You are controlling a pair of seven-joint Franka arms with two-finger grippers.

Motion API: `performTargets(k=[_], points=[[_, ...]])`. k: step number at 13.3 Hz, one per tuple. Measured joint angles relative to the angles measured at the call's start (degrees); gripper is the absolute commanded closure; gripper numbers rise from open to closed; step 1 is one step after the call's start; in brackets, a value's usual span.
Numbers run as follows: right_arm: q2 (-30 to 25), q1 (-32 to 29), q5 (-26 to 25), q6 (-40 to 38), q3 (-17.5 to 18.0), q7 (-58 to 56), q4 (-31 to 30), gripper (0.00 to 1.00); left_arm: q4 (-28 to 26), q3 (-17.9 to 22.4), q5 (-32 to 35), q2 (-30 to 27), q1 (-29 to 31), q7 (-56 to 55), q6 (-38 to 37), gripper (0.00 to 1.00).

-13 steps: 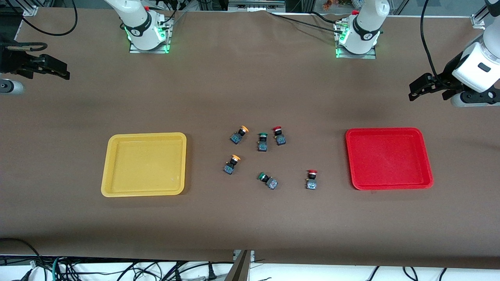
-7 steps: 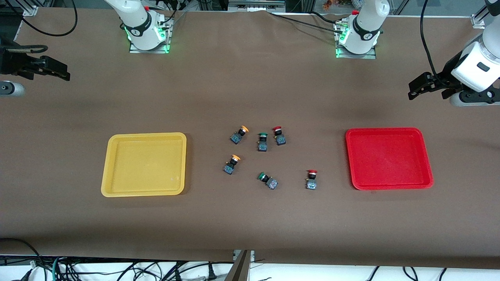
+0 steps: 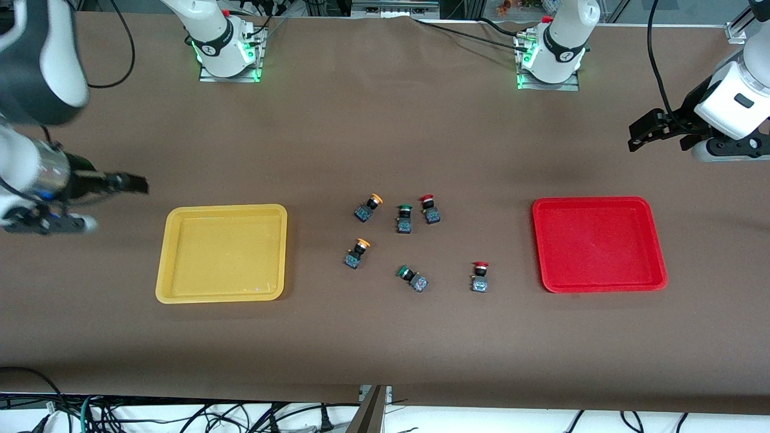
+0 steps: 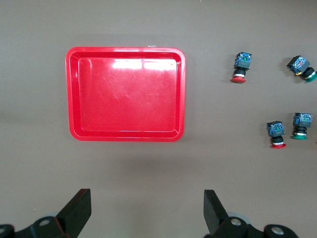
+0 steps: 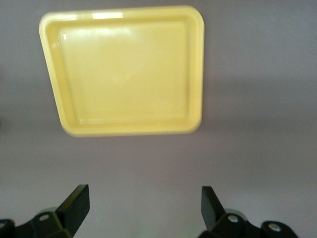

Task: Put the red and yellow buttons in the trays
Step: 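Reach the right gripper to orange button while the left gripper reaches red button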

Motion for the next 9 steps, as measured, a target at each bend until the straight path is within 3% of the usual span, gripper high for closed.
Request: performTargets(k=[4,6,9], points=[[10.93,9.61,0.23,17.93,0.6,23.02,-0.04,0.0,-0.12,-0.01,-0.19,2.63,-0.09,0.0,-0.46,0.0],[14.99,15.5,0.19,26.05,0.7,36.34,0.0,0.0,0.27,-0.11,-0.57,8.97,-0.98,0.14,2.38,0.0],[19.18,21.81,0.11,37.47,0.67,49.56,0.26,0.0,7.2,-0.3,-0.66,22.68,-4.93,-0.85,9.78,0.0]])
